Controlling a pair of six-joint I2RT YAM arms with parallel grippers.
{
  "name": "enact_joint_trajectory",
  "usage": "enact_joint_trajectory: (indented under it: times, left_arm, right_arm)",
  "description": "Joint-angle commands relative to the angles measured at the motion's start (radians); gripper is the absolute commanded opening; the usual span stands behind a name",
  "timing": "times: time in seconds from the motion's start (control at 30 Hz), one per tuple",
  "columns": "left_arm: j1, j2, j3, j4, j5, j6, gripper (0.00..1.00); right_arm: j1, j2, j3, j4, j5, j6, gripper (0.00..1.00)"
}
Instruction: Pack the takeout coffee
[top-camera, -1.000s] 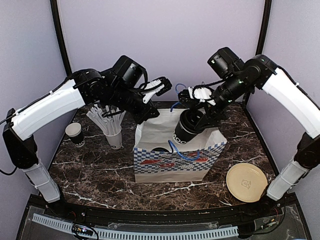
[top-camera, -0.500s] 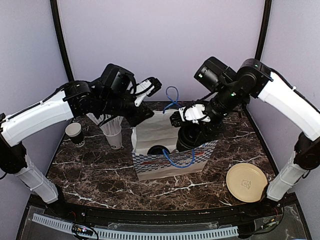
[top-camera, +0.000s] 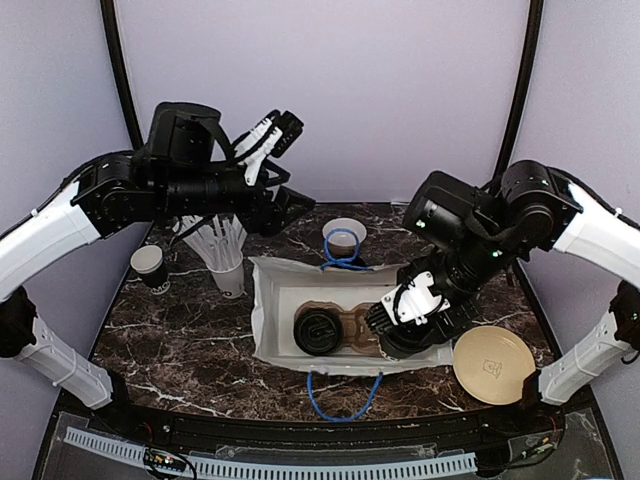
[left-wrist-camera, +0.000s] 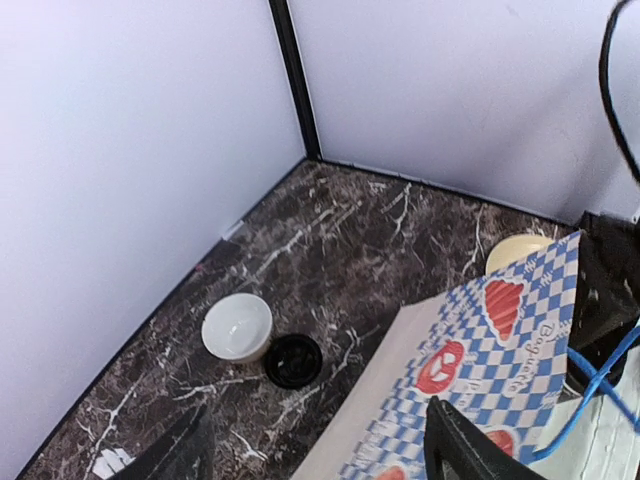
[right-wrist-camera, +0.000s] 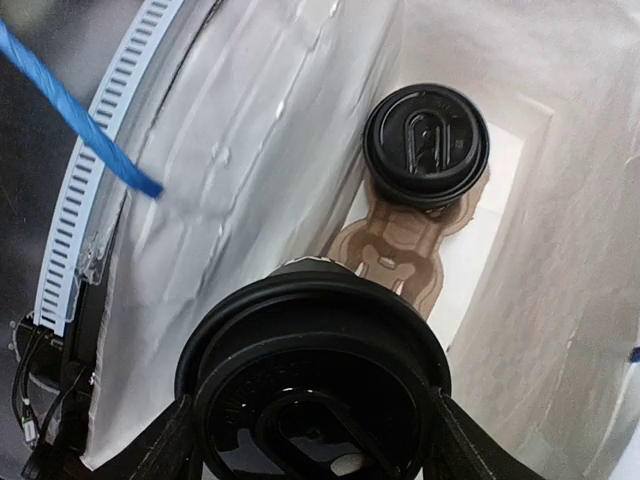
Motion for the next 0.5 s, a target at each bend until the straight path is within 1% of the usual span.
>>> enact_joint_trajectory:
  times: [0.0, 0.1, 0.23, 0.37, 0.47]
  left_arm:
    - [0.003, -0.079, 0.02, 0.105, -0.043, 0.004, 0.74]
    - [0.003, -0.099, 0.005, 0.147, -0.036, 0.022, 0.76]
    - [0.003, -0.11, -0.013, 0.162, -0.064, 0.072, 0.78]
    - [0.003, -0.109, -0.043, 0.169, -0.095, 0.126, 0.79]
    - [0.004, -0.111, -0.069, 0.178, -0.114, 0.148, 0.79]
  right_arm:
    - [0.071, -0.019, -0.089, -0.012, 0.043, -0.002, 0.63]
    - [0.103, -0.024, -0.114, -0.013, 0.078, 0.008, 0.63]
    - [0.127, -0.013, -0.079, -0.005, 0.152, 0.019, 0.62]
    - [0.128, 0.016, -0.03, 0.063, 0.216, 0.038, 0.62]
    - [0.128, 0.025, -0.044, 0.121, 0.22, 0.032, 0.62]
